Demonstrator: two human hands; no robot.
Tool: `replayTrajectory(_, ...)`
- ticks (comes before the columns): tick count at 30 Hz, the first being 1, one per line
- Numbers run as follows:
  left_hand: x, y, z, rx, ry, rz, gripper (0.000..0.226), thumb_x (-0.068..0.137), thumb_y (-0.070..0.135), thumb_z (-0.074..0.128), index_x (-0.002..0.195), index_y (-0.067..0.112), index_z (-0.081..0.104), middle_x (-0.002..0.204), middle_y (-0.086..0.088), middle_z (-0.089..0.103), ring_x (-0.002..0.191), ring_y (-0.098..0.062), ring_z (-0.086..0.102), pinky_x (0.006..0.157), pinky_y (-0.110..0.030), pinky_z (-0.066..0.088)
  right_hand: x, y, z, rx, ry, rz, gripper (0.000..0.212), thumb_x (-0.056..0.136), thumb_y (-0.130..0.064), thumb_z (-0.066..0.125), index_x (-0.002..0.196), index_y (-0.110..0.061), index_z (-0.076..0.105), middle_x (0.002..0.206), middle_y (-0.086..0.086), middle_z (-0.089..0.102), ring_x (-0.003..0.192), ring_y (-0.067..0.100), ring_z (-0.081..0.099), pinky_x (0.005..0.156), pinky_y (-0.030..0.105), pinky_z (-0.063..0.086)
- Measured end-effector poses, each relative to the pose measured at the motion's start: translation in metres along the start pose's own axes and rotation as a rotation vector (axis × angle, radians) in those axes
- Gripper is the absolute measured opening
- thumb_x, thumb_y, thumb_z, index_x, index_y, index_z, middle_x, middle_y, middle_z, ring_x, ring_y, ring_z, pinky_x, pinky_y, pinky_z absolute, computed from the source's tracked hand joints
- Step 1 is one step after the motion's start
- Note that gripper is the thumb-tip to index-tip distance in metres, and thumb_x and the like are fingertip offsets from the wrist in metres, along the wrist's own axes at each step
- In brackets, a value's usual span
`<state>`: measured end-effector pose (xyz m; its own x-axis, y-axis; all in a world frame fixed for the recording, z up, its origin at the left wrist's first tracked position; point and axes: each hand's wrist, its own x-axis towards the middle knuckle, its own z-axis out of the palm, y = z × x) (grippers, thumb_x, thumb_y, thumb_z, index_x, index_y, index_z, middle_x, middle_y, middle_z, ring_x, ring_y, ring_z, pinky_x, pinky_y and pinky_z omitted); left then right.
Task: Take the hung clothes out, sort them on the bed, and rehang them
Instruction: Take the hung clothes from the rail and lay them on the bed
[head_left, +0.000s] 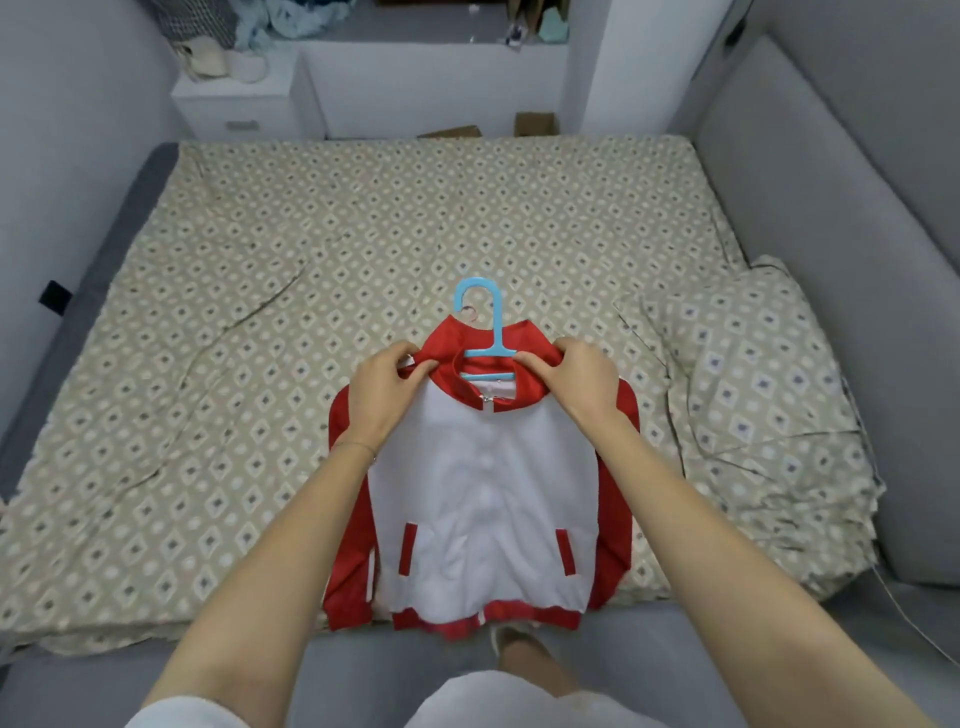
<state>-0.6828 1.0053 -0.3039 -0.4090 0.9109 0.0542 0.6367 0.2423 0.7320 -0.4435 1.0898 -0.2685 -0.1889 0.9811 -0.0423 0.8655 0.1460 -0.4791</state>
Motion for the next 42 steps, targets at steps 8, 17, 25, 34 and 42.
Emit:
replayTrajectory(8,0.084,-0.055,0.07,0.035,-0.026,-0.105,0.023,0.088,0.044,0.069,0.088,0.021,0.069,0.082,0.007,0.069,0.076,-0.013,0.062,0.074,-0.036,0.051,0.106,0.032,0.083,0.05,-0.108,0.023,0.061,0.083,-0.068,0.058,0.059,-0.017,0.036,0.059,0.004,0.051,0.059,0.025,0.051,0.057,0.032,0.032)
replayTrajectory(17,0.143,-0.13,0.142,0.081,-0.038,-0.145,0.022,0.087,0.039,0.071,0.086,0.017,0.068,0.082,0.007,0.07,0.076,-0.015,0.063,0.083,-0.041,0.05,0.169,0.065,0.175,-0.016,-0.159,0.062,0.051,0.092,-0.057,0.056,0.08,-0.008,0.06,0.071,0.007,0.063,0.067,0.025,0.057,0.065,0.036,0.046)
replayTrajectory(25,0.152,-0.151,0.167,0.01,0.035,-0.122,0.033,0.089,0.032,0.067,0.114,0.011,0.07,0.116,-0.004,0.071,0.104,-0.024,0.068,0.098,-0.044,0.048,0.171,0.069,0.207,-0.007,-0.141,0.062,0.046,0.09,-0.046,0.064,0.127,-0.02,0.062,0.126,0.002,0.065,0.121,0.025,0.055,0.101,0.043,0.04)
replayTrajectory(34,0.126,-0.122,0.122,0.24,-0.033,-0.032,0.05,0.099,0.042,0.054,0.145,0.023,0.048,0.156,-0.002,0.039,0.149,-0.025,0.024,0.12,-0.047,-0.002,0.14,0.028,0.168,-0.13,-0.146,-0.059,0.065,0.091,-0.056,0.056,0.147,-0.025,0.042,0.151,0.002,0.042,0.145,0.03,0.026,0.117,0.05,0.02)
replayTrajectory(42,0.041,-0.085,0.06,0.43,-0.044,-0.1,0.064,0.099,0.053,0.047,0.154,0.024,0.033,0.163,-0.005,0.023,0.152,-0.028,0.01,0.119,-0.053,-0.008,0.088,-0.017,0.118,-0.21,-0.248,-0.229,0.074,0.092,-0.058,0.053,0.154,-0.028,0.025,0.16,0.004,0.025,0.149,0.031,0.014,0.119,0.052,0.011)
